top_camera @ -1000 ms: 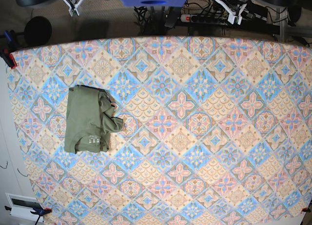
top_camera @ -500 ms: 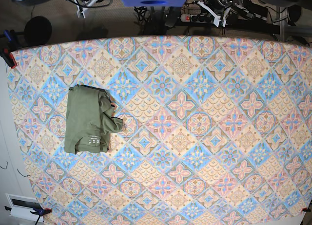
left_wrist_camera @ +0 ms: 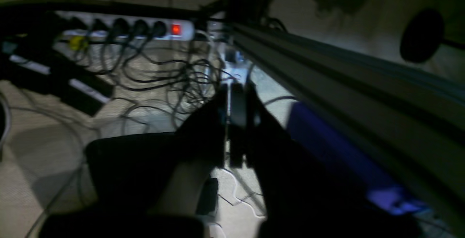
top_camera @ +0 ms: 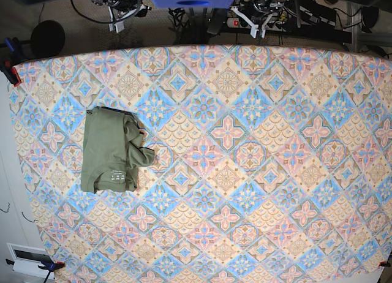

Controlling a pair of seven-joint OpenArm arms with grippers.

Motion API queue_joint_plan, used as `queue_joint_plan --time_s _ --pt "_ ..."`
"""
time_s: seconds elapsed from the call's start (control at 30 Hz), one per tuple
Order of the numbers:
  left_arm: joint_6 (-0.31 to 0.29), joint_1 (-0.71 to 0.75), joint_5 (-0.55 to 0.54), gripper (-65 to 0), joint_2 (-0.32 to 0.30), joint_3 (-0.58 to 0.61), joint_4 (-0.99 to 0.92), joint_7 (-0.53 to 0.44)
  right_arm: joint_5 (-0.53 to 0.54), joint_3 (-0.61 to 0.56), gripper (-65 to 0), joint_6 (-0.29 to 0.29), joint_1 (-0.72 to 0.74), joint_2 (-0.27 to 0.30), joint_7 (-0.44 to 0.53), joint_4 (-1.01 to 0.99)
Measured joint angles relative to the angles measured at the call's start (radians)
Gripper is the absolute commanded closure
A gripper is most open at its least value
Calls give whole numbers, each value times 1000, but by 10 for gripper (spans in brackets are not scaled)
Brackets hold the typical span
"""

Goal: Layout the t-shirt on the table in an organized manner, then fold the t-shirt properly

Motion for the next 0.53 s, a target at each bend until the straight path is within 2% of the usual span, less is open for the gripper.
queue_joint_plan --time_s 0.13,0.17,0.27,0.4,0.47,0.53 --pt "38 0 0 0 3 14 1 0 4 0 -19 -208 6 1 4 0" --pt "52 -1 0 0 4 14 1 -3 0 0 -19 -236 11 0 0 -1" --pt "65 -16 0 0 4 14 1 -5 0 5 -19 -260 46 -51 -3 -6" --pt "62 -25 0 0 6 14 1 -7 1 4 -19 -211 93 -136 6 -6" --pt "62 -27 0 0 10 14 1 -6 3 3 -19 -224 91 -136 3 -7" --pt "62 -27 0 0 12 14 1 -6 3 4 -19 -244 75 -108 3 -7"
